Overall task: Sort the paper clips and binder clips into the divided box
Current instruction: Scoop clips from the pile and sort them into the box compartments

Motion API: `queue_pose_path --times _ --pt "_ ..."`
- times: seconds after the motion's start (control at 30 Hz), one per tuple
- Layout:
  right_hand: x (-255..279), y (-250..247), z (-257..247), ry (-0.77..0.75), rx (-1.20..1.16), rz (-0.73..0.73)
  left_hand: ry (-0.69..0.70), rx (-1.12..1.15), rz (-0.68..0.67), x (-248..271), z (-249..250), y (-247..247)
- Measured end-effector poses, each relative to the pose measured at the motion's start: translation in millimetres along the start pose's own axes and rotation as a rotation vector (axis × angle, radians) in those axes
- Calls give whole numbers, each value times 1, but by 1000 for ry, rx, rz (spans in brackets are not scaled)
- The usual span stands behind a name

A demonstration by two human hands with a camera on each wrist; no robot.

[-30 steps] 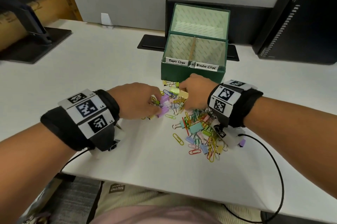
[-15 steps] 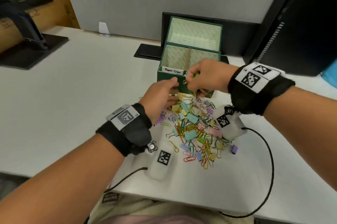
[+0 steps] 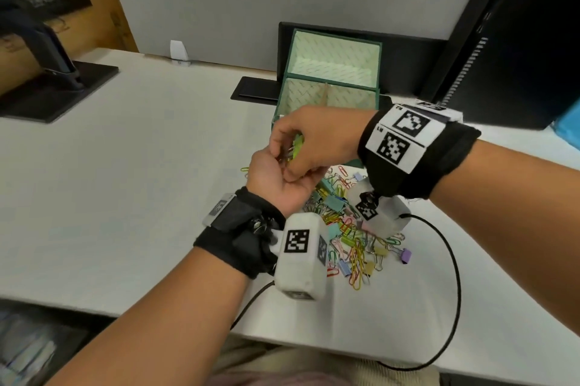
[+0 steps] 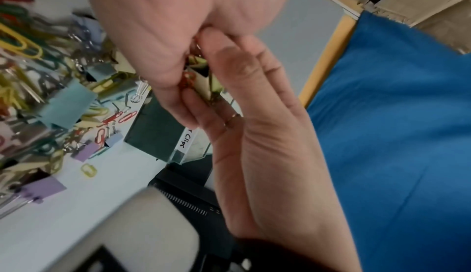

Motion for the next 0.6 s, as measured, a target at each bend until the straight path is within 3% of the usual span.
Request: queue_pose_path --times 0.1,0.2,0.3,0.43,0.6 --pt "7 -6 -2 -4 92 67 17 140 100 -4 2 -11" --pt "22 -16 3 13 117 180 -28 198 119 -7 5 -21" --pt "36 -16 15 57 74 204 -42 168 92 -9 12 -27" --pt "46 5 35 163 103 71 -62 96 54 -8 19 -33" --pt "59 38 62 330 147 -220 -42 147 17 -7 23 -37"
Point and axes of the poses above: each hand's wrist, its own x-axis away from the middle knuckle, its own y-axis out of the palm, z = x × y, the point moved 3 cm from there along -x, towards the middle knuckle, and after that the axes turned 14 degrees about -z, right-handed, at the moved point
